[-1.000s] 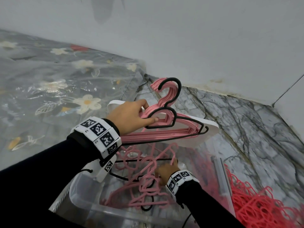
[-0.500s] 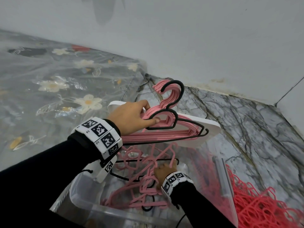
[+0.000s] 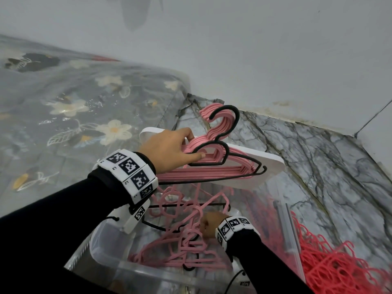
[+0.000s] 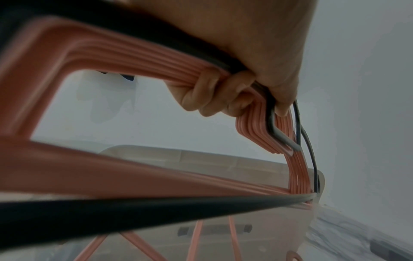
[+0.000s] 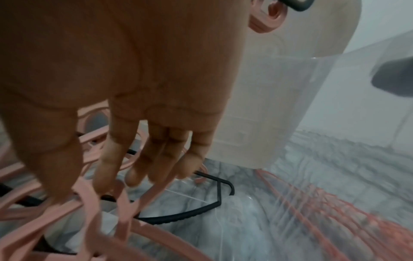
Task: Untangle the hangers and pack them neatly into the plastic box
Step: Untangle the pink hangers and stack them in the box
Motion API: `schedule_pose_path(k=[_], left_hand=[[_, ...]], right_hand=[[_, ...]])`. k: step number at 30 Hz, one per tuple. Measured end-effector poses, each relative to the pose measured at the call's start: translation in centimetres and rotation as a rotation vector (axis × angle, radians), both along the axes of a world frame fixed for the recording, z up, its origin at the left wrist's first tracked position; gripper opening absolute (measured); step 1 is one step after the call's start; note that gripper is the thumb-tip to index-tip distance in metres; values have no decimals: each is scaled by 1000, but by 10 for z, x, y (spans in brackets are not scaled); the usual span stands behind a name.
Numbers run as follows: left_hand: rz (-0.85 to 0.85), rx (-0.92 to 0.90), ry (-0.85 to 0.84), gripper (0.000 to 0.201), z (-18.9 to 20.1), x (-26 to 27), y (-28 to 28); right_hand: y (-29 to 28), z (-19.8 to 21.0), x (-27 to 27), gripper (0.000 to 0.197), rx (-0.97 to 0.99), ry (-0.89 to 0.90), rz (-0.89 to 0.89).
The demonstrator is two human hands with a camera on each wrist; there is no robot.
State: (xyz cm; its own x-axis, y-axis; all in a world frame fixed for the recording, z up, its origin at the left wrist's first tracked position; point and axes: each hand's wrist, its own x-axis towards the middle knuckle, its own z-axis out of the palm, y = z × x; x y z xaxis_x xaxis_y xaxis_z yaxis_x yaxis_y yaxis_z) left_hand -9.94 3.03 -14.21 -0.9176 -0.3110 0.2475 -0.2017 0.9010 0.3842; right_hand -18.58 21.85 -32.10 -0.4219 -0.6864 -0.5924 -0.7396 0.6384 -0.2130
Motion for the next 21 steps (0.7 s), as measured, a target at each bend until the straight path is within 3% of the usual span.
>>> schedule_pose_path(k=[6, 12, 17, 21], left_hand=[[-5, 8, -7, 43, -1, 0, 0], [10, -22, -33, 44, 0, 0, 1], [9, -20, -37, 45, 2, 0, 1], [10, -8, -31, 47, 5, 0, 1]], right_hand=[[8, 1, -9, 27, 54, -195, -38], [13, -16, -1, 32, 255, 76, 144], [-3, 2, 1, 24, 52, -15, 73], [2, 15, 5, 24, 8, -114, 79]])
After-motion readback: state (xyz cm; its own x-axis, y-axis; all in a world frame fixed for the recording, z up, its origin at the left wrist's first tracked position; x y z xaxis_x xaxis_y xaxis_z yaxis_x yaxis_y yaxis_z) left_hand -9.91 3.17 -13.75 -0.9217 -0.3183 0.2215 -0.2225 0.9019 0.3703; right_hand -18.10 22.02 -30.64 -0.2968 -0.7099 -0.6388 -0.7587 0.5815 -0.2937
